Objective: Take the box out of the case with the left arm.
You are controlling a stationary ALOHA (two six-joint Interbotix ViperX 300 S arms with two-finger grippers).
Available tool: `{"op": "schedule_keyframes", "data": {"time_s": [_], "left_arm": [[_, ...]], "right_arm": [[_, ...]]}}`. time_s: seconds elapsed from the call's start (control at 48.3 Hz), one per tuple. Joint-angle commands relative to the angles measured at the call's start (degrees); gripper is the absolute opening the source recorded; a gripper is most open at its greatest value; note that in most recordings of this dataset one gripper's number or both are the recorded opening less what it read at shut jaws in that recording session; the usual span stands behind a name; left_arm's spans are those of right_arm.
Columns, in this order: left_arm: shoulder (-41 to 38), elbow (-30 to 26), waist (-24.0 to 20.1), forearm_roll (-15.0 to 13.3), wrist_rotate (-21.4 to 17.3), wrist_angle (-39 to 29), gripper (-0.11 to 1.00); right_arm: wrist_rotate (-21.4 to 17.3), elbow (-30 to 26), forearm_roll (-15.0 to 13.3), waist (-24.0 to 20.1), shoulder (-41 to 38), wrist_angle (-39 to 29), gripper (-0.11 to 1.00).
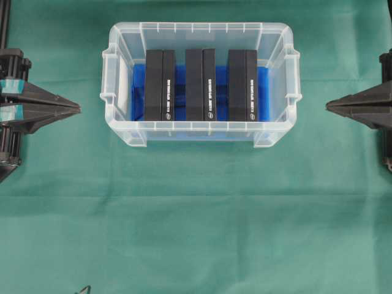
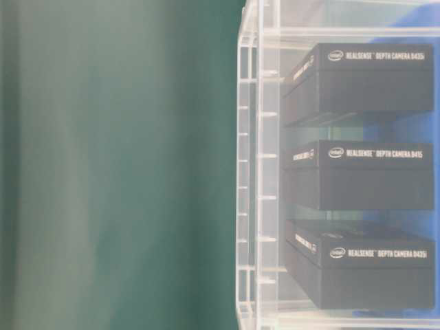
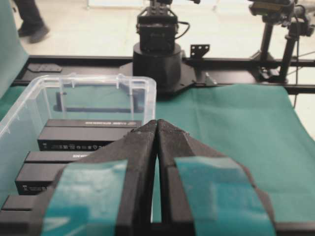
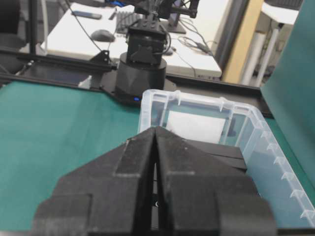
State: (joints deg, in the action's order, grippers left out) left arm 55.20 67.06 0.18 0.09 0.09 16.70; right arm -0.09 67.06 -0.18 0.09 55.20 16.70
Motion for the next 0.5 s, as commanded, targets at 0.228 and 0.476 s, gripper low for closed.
{"op": "schedule_keyframes", "data": {"time_s": [0.228, 0.476], "left_arm": [[0.53, -4.39, -0.62, 1.76, 0.26, -3.43, 0.02], [1.23, -15.47, -0.44, 1.76, 4.22, -17.4, 0.02]], "right_arm": [[-0.09, -5.62, 0.18, 0.44, -0.88, -5.45, 0.0], [-0.79, -16.26, 0.26, 0.53, -0.88, -18.28, 0.0]]}}
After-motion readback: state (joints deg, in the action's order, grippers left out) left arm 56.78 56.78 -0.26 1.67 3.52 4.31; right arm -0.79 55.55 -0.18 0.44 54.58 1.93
